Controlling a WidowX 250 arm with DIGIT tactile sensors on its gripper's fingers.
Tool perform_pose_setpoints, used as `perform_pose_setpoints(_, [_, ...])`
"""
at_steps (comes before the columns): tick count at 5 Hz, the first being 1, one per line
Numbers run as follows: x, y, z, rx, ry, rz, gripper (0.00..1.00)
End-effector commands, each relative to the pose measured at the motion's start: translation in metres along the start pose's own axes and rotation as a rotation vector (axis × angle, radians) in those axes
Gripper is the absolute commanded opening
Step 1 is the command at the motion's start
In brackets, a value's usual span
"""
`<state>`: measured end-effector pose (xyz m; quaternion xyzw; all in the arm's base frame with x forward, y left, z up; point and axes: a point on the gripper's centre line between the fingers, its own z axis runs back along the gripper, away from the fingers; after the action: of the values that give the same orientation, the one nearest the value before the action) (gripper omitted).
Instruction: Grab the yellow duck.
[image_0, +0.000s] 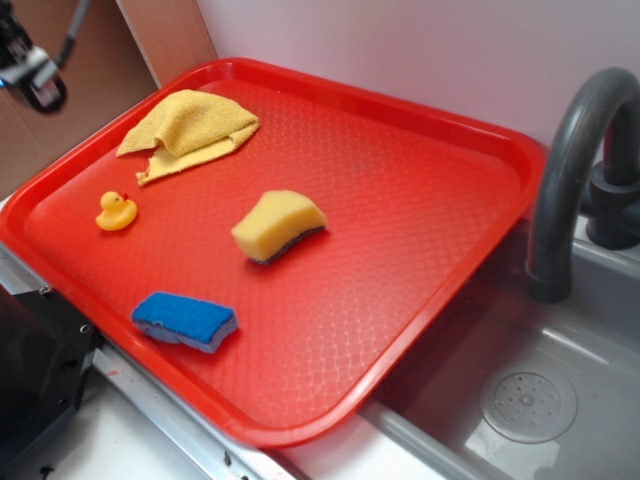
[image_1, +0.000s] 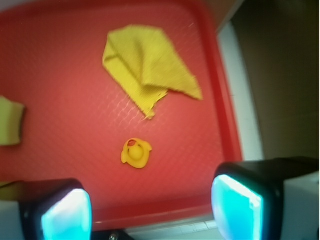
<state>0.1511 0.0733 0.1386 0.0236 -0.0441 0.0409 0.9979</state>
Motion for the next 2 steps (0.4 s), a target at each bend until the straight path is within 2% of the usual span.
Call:
perform_pose_setpoints(1, [0.009, -0.015, -0.032, 0.051, 0.013, -0.049, 1.0])
perform_pose_setpoints(2, [0.009, -0.005, -0.061, 0.077, 0.071, -0.038, 1.0])
